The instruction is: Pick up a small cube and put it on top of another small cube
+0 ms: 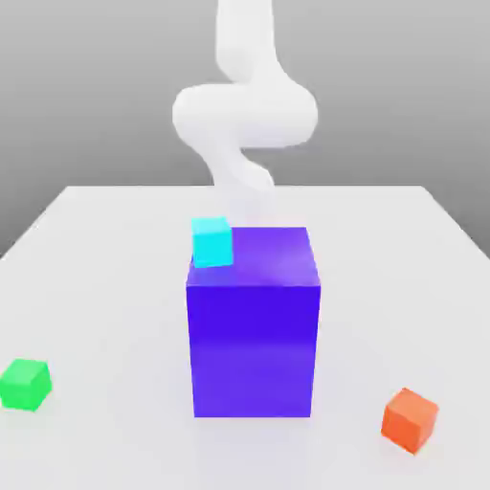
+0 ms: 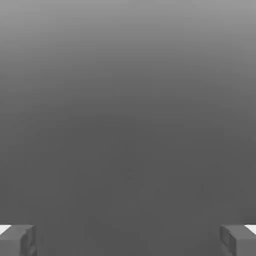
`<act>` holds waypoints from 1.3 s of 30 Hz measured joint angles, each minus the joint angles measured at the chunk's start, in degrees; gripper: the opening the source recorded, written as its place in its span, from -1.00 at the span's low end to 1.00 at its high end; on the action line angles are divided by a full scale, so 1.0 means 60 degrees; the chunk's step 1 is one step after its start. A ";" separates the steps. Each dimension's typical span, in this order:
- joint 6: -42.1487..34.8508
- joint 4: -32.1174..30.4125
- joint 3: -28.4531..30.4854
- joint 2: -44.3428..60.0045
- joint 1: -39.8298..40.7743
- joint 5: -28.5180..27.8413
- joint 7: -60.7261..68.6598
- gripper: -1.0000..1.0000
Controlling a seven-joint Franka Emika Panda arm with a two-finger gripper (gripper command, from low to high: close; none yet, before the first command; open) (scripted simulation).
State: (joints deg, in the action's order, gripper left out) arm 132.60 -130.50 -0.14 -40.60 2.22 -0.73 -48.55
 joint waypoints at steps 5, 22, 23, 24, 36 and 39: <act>0.0278 0.0438 0.0020 0.1791 0.0698 -0.0255 -0.0927 0.00; 0.1215 0.1870 0.0867 0.7676 0.2491 -0.0256 -0.3387 0.00; 0.1271 0.1954 0.0917 0.8022 0.2567 -0.0180 -0.3483 0.00; 0.1327 0.2038 0.0971 0.8369 0.2639 -0.0092 -0.3571 0.00; 0.2315 0.3066 0.1192 1.2535 0.3828 0.1313 -0.4137 0.00; 0.2757 0.3220 0.1097 1.3153 0.3917 0.1418 -0.4085 -1.00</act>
State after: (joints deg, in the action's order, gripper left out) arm 149.14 -111.18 6.45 38.32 25.71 7.78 -73.06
